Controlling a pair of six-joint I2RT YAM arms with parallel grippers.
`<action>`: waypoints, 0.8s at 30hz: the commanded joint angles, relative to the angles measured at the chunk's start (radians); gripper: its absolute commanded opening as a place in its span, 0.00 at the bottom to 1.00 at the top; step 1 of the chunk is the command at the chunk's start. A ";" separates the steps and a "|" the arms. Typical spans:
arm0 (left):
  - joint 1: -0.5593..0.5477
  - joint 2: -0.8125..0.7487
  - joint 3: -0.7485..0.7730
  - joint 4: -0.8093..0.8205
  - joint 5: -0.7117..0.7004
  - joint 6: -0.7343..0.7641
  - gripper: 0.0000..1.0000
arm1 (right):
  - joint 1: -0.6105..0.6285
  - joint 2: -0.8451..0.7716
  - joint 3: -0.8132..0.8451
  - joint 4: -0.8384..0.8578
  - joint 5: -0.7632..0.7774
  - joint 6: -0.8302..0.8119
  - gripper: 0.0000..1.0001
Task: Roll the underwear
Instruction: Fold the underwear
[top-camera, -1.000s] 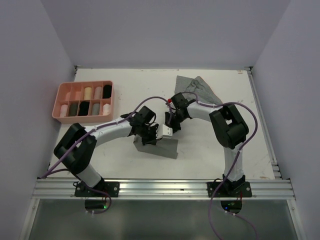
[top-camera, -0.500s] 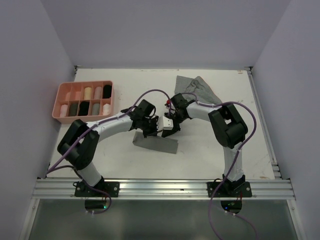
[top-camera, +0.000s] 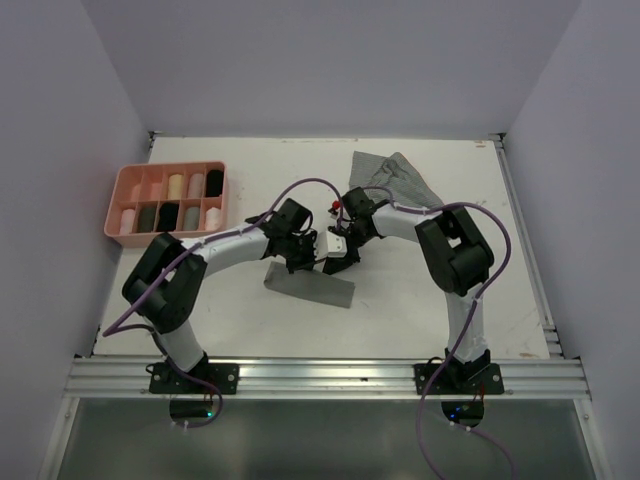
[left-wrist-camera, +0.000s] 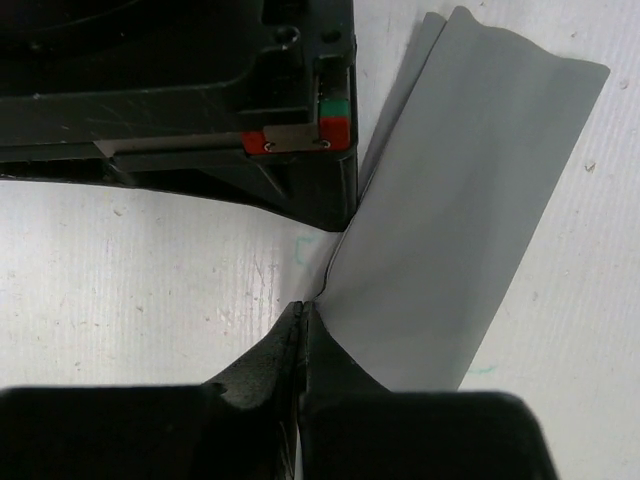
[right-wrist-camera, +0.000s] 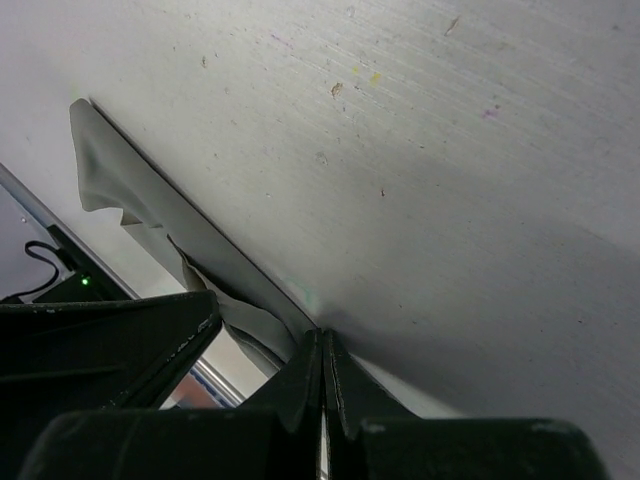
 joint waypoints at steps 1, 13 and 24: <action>0.009 0.013 0.036 0.056 -0.012 0.019 0.00 | 0.002 0.036 0.002 -0.057 0.064 -0.041 0.00; 0.009 0.033 0.065 0.068 -0.049 0.028 0.18 | -0.010 0.036 -0.007 -0.078 0.112 -0.038 0.00; 0.107 -0.154 0.145 -0.089 -0.078 -0.016 0.38 | -0.020 -0.013 -0.127 -0.075 0.191 -0.061 0.00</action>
